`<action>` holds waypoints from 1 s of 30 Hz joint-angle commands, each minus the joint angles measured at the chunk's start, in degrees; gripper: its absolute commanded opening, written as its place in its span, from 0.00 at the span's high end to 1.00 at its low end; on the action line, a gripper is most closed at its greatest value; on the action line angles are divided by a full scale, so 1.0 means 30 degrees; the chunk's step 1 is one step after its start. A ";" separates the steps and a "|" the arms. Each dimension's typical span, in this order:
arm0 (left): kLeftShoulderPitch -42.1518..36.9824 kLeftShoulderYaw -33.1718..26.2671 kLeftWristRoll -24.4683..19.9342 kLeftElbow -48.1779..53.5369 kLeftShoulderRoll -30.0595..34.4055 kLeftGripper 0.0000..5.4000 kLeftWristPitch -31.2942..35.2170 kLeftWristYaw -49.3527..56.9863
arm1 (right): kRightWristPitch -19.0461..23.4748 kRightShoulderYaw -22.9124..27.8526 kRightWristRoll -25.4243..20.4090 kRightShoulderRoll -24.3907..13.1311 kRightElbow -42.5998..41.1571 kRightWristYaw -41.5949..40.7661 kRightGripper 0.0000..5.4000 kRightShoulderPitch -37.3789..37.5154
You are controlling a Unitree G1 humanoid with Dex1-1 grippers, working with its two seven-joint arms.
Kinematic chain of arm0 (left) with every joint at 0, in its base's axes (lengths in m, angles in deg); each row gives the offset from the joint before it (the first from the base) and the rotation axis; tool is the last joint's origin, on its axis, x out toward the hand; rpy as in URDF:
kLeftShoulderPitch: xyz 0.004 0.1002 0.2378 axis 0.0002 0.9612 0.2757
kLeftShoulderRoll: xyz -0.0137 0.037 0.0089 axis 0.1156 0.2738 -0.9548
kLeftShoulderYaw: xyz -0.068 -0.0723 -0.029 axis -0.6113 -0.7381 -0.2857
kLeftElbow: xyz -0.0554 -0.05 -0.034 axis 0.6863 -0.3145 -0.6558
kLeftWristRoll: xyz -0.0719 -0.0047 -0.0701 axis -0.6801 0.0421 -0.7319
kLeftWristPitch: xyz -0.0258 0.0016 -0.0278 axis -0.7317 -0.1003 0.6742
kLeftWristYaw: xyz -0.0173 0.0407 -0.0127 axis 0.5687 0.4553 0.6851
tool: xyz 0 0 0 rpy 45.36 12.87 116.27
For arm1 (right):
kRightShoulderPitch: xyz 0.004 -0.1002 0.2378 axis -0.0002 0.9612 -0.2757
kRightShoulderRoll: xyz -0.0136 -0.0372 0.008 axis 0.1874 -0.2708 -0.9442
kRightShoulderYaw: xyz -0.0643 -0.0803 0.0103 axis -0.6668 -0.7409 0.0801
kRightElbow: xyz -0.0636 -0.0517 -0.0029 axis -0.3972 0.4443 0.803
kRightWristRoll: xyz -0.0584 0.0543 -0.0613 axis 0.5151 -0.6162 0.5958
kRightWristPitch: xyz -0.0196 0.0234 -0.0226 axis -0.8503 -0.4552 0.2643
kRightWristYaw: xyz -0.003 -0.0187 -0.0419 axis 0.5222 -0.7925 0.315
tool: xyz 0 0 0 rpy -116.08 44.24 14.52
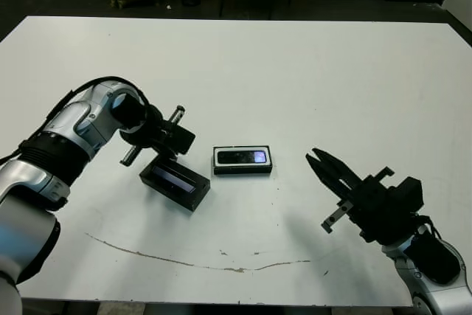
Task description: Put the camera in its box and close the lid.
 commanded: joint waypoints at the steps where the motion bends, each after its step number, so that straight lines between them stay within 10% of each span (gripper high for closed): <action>1: 0.0821 -0.0110 -0.0125 0.0166 0.0310 1.00 0.0774 -0.0378 | 0.0008 -0.0040 0.0050 -0.0099 0.0314 -0.0011 1.00 0.0246; 30: 0.0977 -0.0113 -0.0093 -0.0792 0.0858 1.00 0.2093 -0.1828 | 0.0236 -0.0210 0.0189 -0.0145 0.0084 0.0151 1.00 0.0438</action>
